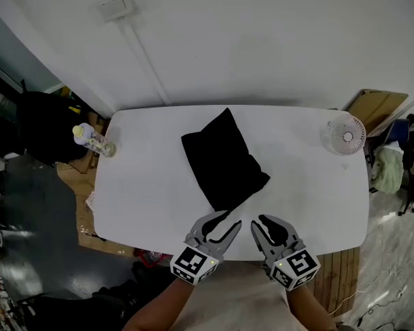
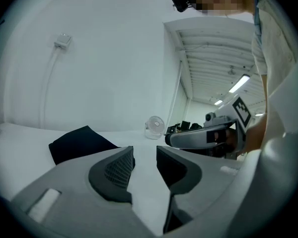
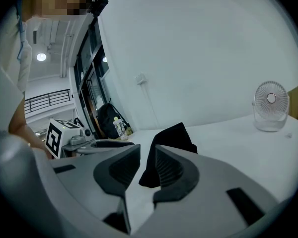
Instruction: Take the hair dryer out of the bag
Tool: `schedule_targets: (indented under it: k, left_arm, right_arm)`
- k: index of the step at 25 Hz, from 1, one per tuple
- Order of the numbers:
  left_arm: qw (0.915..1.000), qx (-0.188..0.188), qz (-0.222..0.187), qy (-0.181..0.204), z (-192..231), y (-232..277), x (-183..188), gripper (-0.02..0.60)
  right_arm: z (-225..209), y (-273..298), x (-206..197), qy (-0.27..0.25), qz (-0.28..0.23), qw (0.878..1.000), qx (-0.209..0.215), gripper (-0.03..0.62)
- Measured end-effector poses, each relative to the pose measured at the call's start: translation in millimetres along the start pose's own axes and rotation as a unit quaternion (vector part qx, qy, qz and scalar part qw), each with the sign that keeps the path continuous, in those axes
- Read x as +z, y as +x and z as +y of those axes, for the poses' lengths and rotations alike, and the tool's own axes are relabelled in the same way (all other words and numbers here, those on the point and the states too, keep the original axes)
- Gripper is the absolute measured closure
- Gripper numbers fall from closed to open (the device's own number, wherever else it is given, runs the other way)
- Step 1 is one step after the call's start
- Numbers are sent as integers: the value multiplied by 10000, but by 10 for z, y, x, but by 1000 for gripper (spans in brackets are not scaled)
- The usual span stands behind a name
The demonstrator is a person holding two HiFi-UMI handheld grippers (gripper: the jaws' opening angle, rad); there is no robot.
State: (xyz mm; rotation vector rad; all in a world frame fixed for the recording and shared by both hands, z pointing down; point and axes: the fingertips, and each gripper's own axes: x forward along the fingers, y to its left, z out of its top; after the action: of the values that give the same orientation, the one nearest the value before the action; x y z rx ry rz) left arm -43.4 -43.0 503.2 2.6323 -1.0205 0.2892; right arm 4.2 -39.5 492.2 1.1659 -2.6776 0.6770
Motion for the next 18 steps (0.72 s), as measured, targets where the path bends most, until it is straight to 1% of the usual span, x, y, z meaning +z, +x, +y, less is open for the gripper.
schedule_targets:
  k: [3,8,11,18]
  left_arm:
    - [9995,132,246,166,114,118,-68,420]
    - [9964,352,727,261,302,295,-278,383]
    - [9942,472,928,285,376,368,-365,365]
    - [9880,623,1380,290,515,502,-548,360]
  right_arm:
    - [-100,22,-17,34,27,10000,-60,503]
    - [-239,34,-48,83,90,9998,-129,493]
    - [-293,25,-78,116,139,9997,-172,491]
    - [-345,38,-134,159,231,9994,-208,491]
